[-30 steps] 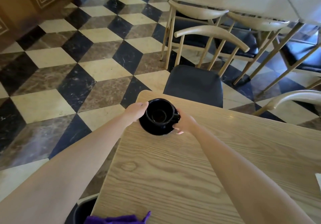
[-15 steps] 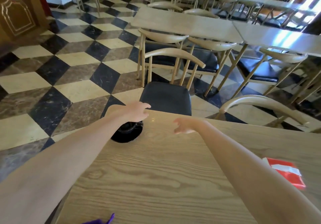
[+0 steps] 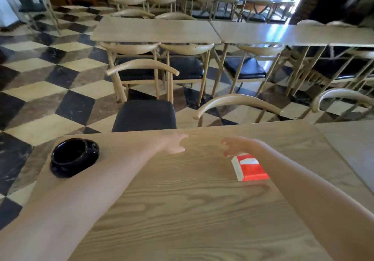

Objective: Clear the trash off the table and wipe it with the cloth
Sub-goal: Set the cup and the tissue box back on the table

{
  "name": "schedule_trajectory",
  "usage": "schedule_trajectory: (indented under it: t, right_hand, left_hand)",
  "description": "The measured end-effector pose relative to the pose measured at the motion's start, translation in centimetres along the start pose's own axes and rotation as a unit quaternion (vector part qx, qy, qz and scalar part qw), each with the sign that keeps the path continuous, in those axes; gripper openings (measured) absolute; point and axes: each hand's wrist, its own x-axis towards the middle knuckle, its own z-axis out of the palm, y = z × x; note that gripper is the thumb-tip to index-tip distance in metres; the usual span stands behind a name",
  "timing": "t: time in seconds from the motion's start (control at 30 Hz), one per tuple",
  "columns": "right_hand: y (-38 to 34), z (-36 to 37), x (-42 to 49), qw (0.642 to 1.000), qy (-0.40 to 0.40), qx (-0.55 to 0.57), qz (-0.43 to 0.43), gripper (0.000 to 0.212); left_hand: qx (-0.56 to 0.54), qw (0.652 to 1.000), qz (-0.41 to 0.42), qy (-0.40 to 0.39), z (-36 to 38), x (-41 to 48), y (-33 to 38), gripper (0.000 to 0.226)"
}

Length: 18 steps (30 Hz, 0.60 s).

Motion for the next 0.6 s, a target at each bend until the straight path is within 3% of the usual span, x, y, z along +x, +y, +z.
schedule_trajectory:
  t: [0.17, 0.27, 0.37, 0.47, 0.6]
  right_hand:
    - [9.1, 2.0, -1.3, 0.997, 0.0, 0.062, 0.039, 0.054]
    - [13.4, 3.5, -1.3, 0.996, 0.013, 0.053, 0.065, 0.066]
    - [16.6, 5.0, -1.0, 0.994, 0.017, 0.076, 0.079, 0.083]
    - [18.4, 6.9, -0.5, 0.989, 0.028, 0.133, 0.059, 0.083]
    - [19.3, 9.2, 0.6, 0.978, 0.059, 0.197, 0.04, 0.066]
  left_hand:
    - [-0.012, 0.999, 0.013, -0.05, 3.8, 3.5, 7.4, 0.065]
    - [-0.026, 0.999, 0.014, -0.041, 6.2, 5.5, 10.8, 0.074]
    - [-0.144, 0.989, -0.008, -0.035, 8.5, 7.4, 13.9, 0.087]
    - [-0.295, 0.954, -0.043, 0.001, 10.9, 8.9, 16.7, 0.093]
    - [-0.3, 0.949, -0.039, 0.084, 13.5, 10.0, 18.5, 0.075]
